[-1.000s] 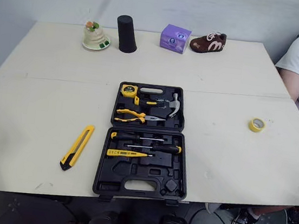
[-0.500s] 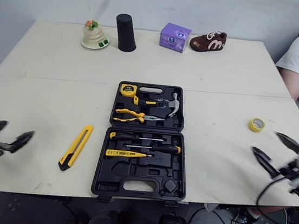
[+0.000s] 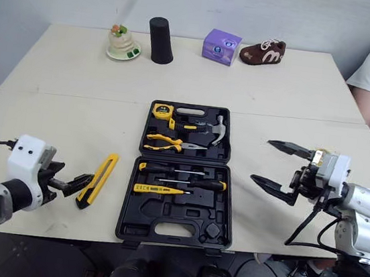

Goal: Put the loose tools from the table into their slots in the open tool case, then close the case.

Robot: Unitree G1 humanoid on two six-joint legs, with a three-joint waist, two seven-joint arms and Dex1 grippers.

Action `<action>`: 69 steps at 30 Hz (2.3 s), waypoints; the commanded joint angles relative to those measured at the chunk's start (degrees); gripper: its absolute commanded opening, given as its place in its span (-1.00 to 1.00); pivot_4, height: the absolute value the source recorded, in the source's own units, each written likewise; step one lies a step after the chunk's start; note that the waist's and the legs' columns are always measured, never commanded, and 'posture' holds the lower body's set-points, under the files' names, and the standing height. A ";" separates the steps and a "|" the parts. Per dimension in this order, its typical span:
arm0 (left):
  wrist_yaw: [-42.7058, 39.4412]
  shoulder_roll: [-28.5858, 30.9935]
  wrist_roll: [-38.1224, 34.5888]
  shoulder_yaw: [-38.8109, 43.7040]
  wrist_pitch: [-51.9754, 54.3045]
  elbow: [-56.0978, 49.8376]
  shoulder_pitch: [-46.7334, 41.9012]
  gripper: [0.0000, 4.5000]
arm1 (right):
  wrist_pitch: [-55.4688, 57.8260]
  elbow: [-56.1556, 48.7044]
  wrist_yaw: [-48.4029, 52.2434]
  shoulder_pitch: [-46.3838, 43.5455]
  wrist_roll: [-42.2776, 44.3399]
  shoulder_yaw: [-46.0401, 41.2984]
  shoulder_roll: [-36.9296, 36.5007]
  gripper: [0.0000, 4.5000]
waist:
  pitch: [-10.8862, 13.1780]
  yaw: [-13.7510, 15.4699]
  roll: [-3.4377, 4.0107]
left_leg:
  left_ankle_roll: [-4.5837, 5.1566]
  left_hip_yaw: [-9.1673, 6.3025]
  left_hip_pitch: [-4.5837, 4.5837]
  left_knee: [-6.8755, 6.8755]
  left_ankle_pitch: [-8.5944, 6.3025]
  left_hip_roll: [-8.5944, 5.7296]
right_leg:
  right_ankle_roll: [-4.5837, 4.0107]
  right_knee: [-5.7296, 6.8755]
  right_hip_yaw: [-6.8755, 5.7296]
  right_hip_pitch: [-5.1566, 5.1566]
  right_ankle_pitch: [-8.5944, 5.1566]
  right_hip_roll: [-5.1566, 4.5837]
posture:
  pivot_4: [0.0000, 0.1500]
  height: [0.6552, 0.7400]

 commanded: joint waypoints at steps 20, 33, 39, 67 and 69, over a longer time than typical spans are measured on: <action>7.78 -7.53 13.32 -15.84 -0.72 -0.34 1.36 0.96 | -2.78 -0.82 6.36 -0.65 0.46 2.40 2.97 1.00 | 0.01 0.71 -0.02 | -0.07 -0.03 -0.04 0.14 0.01 0.16 | -0.08 -0.03 0.10 0.00 -0.01 0.30 | 1.00 1.00; 7.68 -7.46 17.71 -17.49 -8.68 6.79 3.12 -0.43 | -3.26 -2.45 3.46 2.39 0.01 1.66 2.48 1.00 | -0.17 0.91 0.29 | -0.12 -0.07 0.09 0.07 0.11 0.12 | -0.09 0.03 0.05 0.09 -0.01 0.11 | 1.00 1.00; 2.27 -3.24 17.06 -11.66 -15.05 5.47 6.54 -0.43 | -3.99 -1.45 2.38 3.85 -0.71 0.38 1.72 1.00 | -0.17 0.40 0.30 | -0.21 -0.05 0.13 -0.05 0.16 0.18 | -0.19 0.09 0.04 0.01 -0.06 0.14 | 1.00 1.00; -57.11 15.29 11.88 -47.00 -53.87 30.92 -26.76 -0.43 | -3.09 -12.16 -3.45 23.25 -1.78 -10.16 -4.97 1.00 | -0.08 0.69 0.14 | 0.04 0.24 -0.54 0.24 0.35 0.12 | -0.11 0.28 -0.11 -0.70 0.03 0.62 | 1.00 1.00; -57.07 14.65 14.19 -49.16 -54.79 31.74 -27.84 -0.43 | -2.31 -14.33 -4.04 25.16 -1.45 -10.82 -4.97 1.00 | -0.08 0.82 0.14 | 0.02 0.21 -0.56 0.21 0.37 0.13 | -0.11 0.29 -0.03 -0.71 0.03 0.62 | 1.00 1.00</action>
